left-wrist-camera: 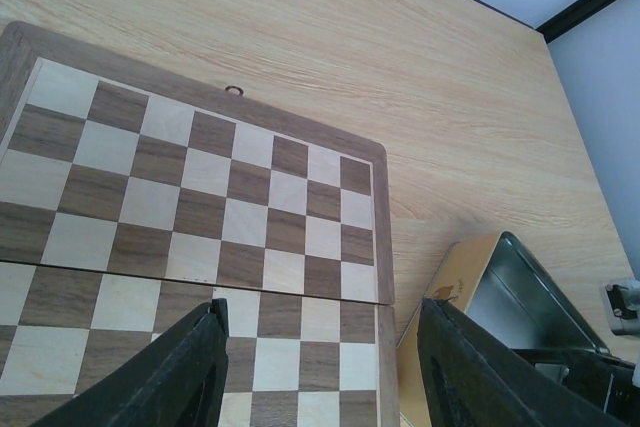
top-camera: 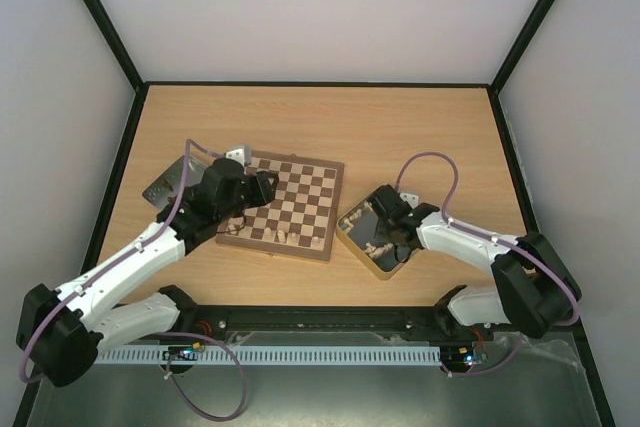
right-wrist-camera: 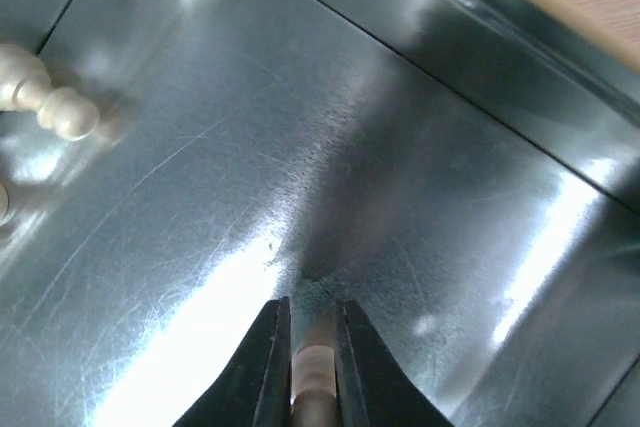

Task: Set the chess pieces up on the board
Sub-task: Pick up the chess piece from the storage box, then place the chess piece on the chessboard.

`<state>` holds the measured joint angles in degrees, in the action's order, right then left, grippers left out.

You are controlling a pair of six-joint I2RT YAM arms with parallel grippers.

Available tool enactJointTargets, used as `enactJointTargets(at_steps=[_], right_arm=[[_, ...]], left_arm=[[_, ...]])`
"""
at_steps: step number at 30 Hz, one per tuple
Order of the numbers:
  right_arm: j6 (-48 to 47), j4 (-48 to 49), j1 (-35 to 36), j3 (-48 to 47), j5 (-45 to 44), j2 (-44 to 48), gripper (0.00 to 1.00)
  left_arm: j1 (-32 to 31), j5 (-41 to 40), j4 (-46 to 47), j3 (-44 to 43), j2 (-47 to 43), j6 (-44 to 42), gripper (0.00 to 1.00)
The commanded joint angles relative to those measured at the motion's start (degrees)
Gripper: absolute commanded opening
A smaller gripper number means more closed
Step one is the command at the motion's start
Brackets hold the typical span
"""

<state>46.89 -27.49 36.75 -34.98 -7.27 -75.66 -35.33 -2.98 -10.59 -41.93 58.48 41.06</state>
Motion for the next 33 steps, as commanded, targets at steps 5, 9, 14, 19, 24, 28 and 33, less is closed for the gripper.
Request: enactJointTargets(at_steps=[5, 9, 14, 19, 24, 28, 33], right_arm=[[-0.67, -1.34, -0.19, -1.65, -1.74, 1.78, 0.02], [-1.37, -3.44, -0.19, -5.05, -1.39, 3.66, 0.02], [-1.89, -5.21, 0.47, -9.54, 0.67, 4.55, 0.02], [-1.72, -4.76, 4.80, -14.30, 1.78, 1.60, 0.02], [-1.20, -2.28, 11.23, -18.83, 2.04, -4.75, 0.02], [-1.91, -1.33, 15.52, -23.29, 1.43, -11.16, 0.02], [-3.04, -0.54, 18.72, -26.35, 1.58, -18.46, 0.04]], left_arm=[[0.32, 0.52, 1.01, -0.56, 0.84, -0.58, 0.55], [0.29, -0.01, 0.76, -0.91, 0.81, -0.68, 0.55], [0.30, -1.25, 0.01, -0.84, 0.13, -0.57, 0.55], [0.33, -2.26, -0.46, -0.39, -0.46, -0.69, 0.55], [0.32, -3.05, -0.99, -0.33, -0.75, -0.72, 0.55], [0.39, -3.39, -1.43, -0.18, -0.91, -0.99, 0.55], [0.38, -3.69, -1.93, 0.08, -1.40, -1.13, 0.55]])
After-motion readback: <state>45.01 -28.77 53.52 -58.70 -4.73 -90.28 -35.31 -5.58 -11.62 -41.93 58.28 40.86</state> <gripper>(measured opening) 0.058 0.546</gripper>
